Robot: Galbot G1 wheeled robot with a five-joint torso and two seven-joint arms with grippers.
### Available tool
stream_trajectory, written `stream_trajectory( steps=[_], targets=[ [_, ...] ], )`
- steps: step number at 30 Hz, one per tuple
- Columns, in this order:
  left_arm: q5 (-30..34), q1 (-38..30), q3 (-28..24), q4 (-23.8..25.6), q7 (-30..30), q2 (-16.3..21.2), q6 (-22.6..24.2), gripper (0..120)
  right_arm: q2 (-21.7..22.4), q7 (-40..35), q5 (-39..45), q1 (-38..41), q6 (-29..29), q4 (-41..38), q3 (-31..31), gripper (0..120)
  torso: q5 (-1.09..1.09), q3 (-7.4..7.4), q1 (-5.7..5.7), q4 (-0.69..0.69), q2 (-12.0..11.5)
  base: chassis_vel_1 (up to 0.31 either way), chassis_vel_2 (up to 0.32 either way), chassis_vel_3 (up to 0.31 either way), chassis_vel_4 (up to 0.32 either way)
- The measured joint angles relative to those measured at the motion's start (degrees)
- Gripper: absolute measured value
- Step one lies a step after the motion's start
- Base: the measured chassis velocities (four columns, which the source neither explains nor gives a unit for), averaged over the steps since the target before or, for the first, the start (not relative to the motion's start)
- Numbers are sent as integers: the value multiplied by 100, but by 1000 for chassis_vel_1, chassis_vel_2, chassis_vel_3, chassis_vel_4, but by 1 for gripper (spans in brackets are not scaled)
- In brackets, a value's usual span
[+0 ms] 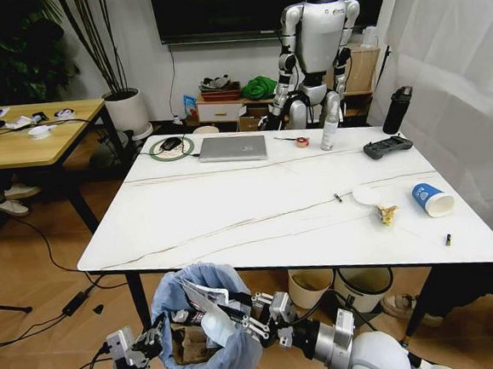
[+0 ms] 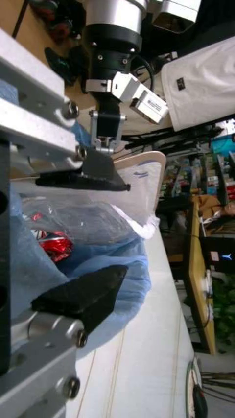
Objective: Pick up the trash bin and place the trash from the table into it.
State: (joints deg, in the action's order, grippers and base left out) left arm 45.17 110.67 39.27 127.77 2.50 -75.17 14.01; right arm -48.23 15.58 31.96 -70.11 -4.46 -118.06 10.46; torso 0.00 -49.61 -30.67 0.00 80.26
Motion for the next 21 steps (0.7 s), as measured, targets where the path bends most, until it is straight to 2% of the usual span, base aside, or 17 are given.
stream_trajectory(
  steps=[3,6,9,14,17,21],
  targets=[
    [2,-16,10,-37,4,17,0,0,6,-16,18,2,-6,-59,-55,50,0,0,0,0,0,0,0,0,0],
    [-13,-76,16,-172,10,40,0,0,60,-78,75,-8,-11,-236,-252,65,0,0,0,1,0,0,0,0,0],
    [-17,-119,18,-214,12,40,0,0,90,-95,83,-55,-12,-331,-377,72,-1,0,0,1,0,0,0,0,0],
    [31,-165,-47,-279,7,91,-3,0,39,-165,115,-149,-10,-376,-731,94,1,0,0,0,0,0,0,0,0],
    [123,-141,-74,-279,16,100,1,0,-1,-198,186,-166,-8,-342,-913,99,0,0,0,1,0,0,0,0,0],
    [388,-103,-151,-233,165,127,44,0,-12,-217,266,-200,-2,-332,-1126,100,0,0,0,0,0,0,0,0,0]
  ],
)
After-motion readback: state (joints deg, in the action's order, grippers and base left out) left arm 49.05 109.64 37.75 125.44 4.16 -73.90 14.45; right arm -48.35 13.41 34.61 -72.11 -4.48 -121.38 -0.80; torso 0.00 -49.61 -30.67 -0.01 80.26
